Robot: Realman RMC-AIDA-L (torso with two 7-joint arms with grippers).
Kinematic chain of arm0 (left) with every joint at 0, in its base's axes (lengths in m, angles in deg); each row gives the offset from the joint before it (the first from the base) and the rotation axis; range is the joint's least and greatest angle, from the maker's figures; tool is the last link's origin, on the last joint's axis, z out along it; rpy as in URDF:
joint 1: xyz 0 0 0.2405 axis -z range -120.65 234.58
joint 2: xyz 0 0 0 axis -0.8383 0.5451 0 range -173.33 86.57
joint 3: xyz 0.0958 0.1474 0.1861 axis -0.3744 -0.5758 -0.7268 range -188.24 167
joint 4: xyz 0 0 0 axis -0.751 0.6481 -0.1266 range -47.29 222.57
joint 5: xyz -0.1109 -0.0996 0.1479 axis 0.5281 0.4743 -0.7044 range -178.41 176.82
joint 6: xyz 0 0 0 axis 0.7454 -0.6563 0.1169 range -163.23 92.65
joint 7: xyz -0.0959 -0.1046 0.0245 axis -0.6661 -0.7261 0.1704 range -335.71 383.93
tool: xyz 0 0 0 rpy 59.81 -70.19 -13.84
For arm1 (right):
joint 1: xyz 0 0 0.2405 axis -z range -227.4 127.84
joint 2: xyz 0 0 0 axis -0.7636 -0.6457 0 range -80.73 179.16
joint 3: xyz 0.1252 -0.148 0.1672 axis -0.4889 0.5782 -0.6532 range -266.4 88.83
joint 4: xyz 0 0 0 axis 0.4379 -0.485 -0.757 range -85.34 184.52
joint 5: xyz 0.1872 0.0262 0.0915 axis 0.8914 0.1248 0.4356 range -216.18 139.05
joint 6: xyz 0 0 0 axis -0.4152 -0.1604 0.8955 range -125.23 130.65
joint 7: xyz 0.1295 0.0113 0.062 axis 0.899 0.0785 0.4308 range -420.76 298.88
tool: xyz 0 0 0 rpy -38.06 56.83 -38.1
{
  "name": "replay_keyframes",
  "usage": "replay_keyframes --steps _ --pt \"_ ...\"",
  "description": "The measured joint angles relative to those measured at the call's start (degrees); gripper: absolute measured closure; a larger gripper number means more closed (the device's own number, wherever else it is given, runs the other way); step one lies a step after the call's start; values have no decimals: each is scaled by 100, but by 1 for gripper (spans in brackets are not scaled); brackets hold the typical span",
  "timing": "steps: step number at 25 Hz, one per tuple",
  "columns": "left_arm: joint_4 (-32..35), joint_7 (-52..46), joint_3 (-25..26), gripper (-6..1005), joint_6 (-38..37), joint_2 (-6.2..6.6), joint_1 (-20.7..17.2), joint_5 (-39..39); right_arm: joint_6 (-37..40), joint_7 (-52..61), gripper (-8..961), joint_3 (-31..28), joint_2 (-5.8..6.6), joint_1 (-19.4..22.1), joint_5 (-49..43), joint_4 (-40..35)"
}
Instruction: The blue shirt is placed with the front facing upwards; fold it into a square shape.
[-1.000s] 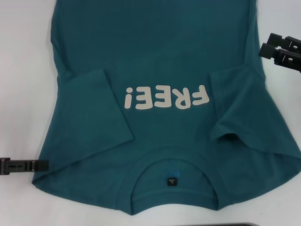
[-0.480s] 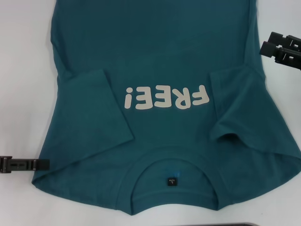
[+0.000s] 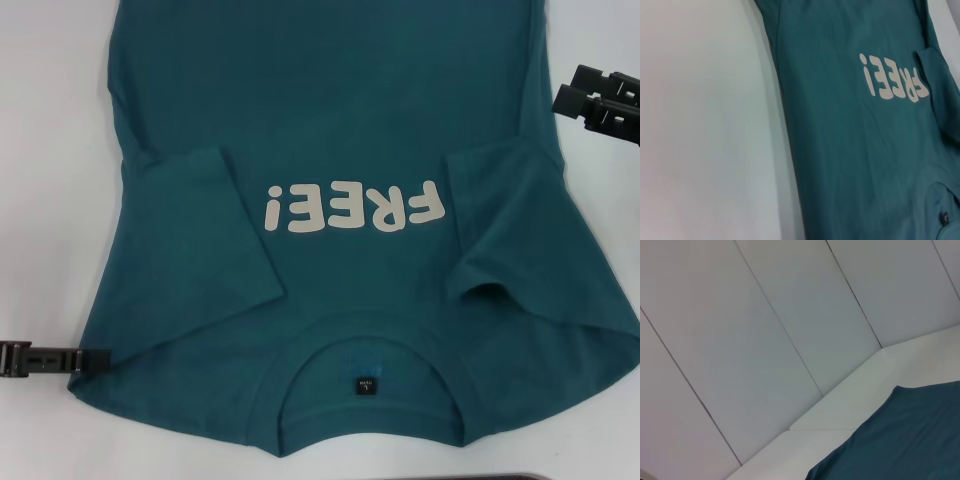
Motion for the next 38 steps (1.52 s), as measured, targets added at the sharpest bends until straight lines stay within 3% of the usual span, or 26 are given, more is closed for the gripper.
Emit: replay_keyframes --steps 20,38 --pt "10 46 -9 171 -354 -79 173 -119 -1 0 62 -7 9 -10 7 0" --pt "9 -25 -6 172 -240 -72 247 -426 -19 13 60 -8 9 -29 5 0"
